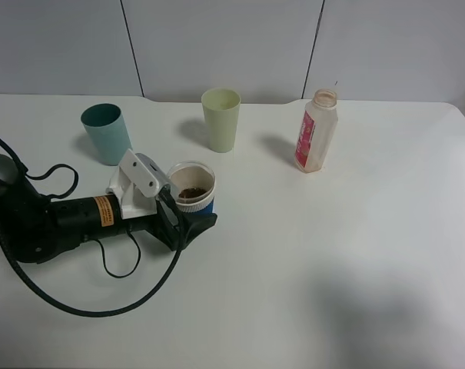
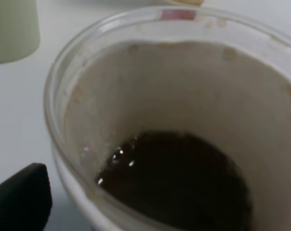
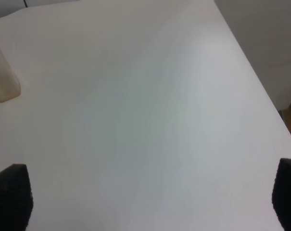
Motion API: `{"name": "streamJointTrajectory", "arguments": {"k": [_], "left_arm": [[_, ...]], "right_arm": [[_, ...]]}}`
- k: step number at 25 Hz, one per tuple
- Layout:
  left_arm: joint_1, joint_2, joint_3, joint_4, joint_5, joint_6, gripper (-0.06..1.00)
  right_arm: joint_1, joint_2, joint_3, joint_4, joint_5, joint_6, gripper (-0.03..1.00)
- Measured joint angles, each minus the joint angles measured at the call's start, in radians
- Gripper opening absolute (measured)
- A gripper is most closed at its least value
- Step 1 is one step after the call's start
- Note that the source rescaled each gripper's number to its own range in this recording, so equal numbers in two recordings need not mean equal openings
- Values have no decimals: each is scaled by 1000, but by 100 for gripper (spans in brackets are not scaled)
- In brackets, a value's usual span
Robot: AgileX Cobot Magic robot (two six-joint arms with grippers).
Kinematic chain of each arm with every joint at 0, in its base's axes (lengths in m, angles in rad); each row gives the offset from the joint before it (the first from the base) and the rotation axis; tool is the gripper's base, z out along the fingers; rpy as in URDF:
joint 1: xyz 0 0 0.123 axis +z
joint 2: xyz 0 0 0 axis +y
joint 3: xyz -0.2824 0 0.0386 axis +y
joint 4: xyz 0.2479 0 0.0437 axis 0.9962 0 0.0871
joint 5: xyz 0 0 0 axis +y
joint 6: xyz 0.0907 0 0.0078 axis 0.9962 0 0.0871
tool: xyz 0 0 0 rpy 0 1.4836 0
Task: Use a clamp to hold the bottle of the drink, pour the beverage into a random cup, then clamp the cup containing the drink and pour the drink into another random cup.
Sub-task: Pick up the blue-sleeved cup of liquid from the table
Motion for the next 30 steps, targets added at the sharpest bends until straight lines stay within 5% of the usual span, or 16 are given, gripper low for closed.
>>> {"name": "streamJointTrajectory", "arguments": {"k": [10, 16, 26, 30], "left_arm": [[0, 26, -35, 19, 0, 1, 93], [0, 38, -37, 21, 0, 7, 67], [0, 39, -86, 26, 0, 6, 61], [0, 39, -92, 43, 0, 2, 36]], "right_arm": [[0, 0, 0, 0, 0, 0, 100], [0, 0, 0, 0, 0, 0, 100], [0, 0, 0, 0, 0, 0, 100], [0, 0, 0, 0, 0, 0, 100]]}}
